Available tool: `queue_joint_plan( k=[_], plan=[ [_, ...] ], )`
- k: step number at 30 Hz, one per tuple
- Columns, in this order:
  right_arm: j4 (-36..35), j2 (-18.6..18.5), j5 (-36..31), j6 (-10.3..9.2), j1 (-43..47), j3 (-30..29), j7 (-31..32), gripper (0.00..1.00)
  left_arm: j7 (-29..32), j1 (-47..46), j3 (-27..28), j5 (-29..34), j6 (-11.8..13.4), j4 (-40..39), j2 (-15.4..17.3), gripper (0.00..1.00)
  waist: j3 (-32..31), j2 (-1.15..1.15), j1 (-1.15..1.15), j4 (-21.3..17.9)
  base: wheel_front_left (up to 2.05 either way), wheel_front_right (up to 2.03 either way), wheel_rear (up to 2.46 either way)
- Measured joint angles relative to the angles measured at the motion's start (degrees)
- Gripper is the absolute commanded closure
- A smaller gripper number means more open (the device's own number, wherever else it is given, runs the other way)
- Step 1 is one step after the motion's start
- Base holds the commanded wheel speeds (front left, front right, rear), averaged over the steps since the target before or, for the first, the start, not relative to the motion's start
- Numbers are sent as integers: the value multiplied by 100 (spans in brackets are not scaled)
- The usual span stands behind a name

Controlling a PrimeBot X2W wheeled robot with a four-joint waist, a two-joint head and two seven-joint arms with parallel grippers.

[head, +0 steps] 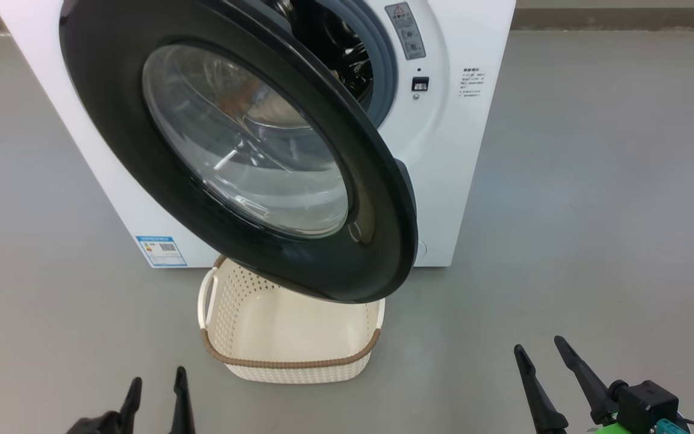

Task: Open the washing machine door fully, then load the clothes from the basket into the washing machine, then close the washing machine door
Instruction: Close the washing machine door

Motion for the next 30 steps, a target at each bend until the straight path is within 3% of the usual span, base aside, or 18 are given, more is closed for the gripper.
queue_joint_plan(
  k=[18, 30],
  plan=[
    [-13, 27, -33, 0, 152, -64, 0, 0, 0, 451, 735, 711, -426, -98, -274, 0, -219, 0, 0, 90, 0, 0, 0],
    [0, 45, -88, 0, 151, -216, 0, 0, 0, 522, 847, 794, -522, -93, -353, 0, -192, 0, 0, 98, 0, 0, 0]
  ],
)
